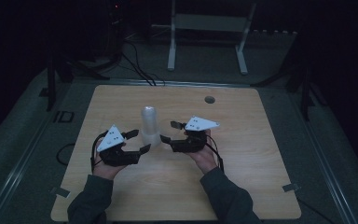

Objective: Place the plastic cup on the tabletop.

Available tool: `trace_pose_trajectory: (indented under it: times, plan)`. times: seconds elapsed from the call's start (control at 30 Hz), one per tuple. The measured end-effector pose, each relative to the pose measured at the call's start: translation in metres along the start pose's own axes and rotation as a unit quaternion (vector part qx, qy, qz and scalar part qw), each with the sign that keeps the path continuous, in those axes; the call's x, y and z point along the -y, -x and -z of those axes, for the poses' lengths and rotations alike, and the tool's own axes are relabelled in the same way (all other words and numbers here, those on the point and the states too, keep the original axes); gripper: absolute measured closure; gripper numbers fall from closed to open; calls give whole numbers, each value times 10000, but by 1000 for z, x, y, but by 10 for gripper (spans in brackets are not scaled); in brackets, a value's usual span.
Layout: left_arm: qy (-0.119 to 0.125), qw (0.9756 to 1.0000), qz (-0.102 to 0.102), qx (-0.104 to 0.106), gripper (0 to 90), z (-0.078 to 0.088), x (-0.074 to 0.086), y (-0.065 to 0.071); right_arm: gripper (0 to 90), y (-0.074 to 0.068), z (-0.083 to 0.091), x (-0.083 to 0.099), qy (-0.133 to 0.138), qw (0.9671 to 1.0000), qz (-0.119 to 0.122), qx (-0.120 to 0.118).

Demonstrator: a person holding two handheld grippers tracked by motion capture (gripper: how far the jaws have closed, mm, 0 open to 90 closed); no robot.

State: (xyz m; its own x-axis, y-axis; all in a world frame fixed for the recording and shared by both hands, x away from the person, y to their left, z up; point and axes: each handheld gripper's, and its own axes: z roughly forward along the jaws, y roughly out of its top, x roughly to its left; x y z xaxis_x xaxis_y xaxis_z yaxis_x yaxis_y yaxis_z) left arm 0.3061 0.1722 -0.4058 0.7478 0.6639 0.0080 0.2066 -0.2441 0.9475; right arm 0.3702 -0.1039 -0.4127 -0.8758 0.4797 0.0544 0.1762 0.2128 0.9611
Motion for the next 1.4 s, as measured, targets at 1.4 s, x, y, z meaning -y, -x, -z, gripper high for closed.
trace_pose_trajectory:
  times: [1.4]
  plan:
    - [23, 10000, 8, -6, 288, 0, 0, 0, 295, -2, -13, 14, -56, 9998, -45, -174]
